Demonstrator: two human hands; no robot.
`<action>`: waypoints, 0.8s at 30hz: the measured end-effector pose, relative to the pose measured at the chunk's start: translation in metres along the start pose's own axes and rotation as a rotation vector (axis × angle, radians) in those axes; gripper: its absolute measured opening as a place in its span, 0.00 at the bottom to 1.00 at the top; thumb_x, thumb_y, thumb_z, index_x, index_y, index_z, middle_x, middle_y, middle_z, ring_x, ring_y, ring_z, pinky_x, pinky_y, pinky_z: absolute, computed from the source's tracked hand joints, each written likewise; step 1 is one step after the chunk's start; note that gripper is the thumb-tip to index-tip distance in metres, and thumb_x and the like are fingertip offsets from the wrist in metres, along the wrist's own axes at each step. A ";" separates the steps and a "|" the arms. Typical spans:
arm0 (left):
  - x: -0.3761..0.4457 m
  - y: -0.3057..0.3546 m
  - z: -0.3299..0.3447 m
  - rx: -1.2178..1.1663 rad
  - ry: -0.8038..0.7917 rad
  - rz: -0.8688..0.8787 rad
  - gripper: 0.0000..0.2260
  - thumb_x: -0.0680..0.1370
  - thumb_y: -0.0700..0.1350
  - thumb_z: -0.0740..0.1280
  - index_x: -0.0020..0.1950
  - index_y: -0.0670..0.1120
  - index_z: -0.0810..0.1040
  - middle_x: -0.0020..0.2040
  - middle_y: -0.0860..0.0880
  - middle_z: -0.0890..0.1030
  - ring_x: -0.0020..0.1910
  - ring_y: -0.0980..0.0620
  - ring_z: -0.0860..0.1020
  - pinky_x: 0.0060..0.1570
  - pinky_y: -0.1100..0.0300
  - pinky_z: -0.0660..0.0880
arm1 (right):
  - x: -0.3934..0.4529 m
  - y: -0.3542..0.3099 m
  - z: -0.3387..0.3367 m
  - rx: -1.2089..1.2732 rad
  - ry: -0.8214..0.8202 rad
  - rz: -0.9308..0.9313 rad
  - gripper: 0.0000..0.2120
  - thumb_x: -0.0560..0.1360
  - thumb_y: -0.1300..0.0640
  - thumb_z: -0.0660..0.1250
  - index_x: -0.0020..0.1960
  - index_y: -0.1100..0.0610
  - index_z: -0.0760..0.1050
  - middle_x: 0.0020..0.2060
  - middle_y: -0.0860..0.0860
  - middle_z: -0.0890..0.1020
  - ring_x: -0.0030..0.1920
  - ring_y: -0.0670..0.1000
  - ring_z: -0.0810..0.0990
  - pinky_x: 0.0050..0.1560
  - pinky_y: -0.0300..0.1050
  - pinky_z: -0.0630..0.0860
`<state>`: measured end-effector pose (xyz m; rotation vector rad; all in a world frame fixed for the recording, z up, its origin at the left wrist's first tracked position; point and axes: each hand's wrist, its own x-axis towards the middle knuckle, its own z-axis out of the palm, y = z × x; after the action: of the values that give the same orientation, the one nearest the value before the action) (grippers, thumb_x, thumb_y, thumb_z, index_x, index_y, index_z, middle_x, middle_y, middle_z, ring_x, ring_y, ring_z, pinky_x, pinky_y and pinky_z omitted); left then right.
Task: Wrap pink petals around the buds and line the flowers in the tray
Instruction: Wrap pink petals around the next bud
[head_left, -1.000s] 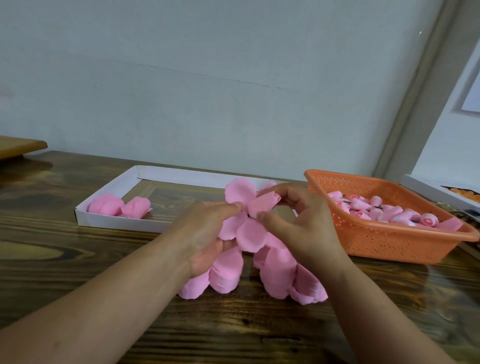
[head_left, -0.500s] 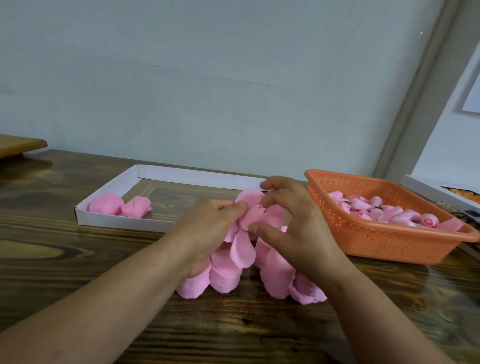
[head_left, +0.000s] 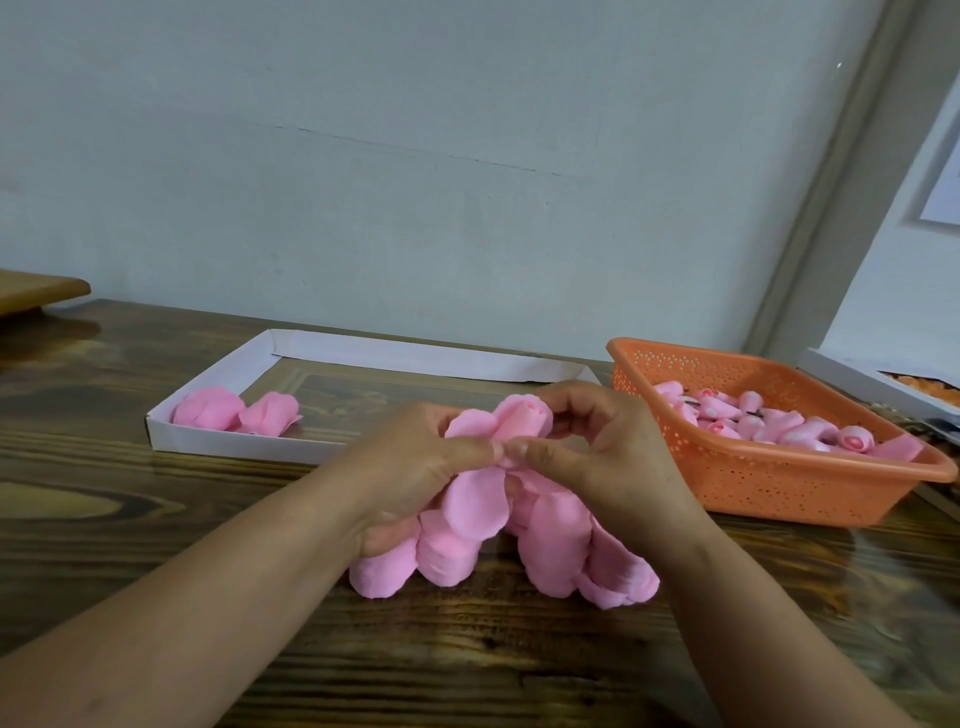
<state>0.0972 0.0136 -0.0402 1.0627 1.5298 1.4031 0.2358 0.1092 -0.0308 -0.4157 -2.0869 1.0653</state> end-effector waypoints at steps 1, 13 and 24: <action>0.000 0.000 0.000 0.005 0.011 0.003 0.07 0.76 0.39 0.68 0.53 0.38 0.81 0.48 0.39 0.84 0.47 0.46 0.81 0.54 0.50 0.76 | 0.000 0.001 0.001 0.009 0.009 -0.010 0.09 0.66 0.66 0.76 0.45 0.60 0.80 0.40 0.57 0.83 0.43 0.59 0.82 0.47 0.58 0.79; 0.003 -0.002 0.004 -0.212 0.175 -0.012 0.06 0.75 0.39 0.70 0.51 0.39 0.82 0.41 0.41 0.85 0.40 0.48 0.84 0.41 0.55 0.81 | -0.002 0.004 0.019 0.248 0.192 0.062 0.06 0.67 0.70 0.72 0.40 0.61 0.80 0.32 0.53 0.83 0.32 0.47 0.81 0.32 0.37 0.76; 0.008 -0.005 0.010 -0.284 0.410 -0.066 0.04 0.79 0.37 0.63 0.46 0.41 0.76 0.35 0.39 0.84 0.30 0.45 0.83 0.30 0.56 0.81 | -0.005 0.002 0.026 0.143 0.218 0.093 0.10 0.67 0.66 0.74 0.37 0.53 0.78 0.34 0.54 0.83 0.35 0.50 0.81 0.37 0.47 0.78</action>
<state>0.1034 0.0239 -0.0459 0.5693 1.5640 1.8061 0.2198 0.0930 -0.0442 -0.5368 -1.8026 1.1600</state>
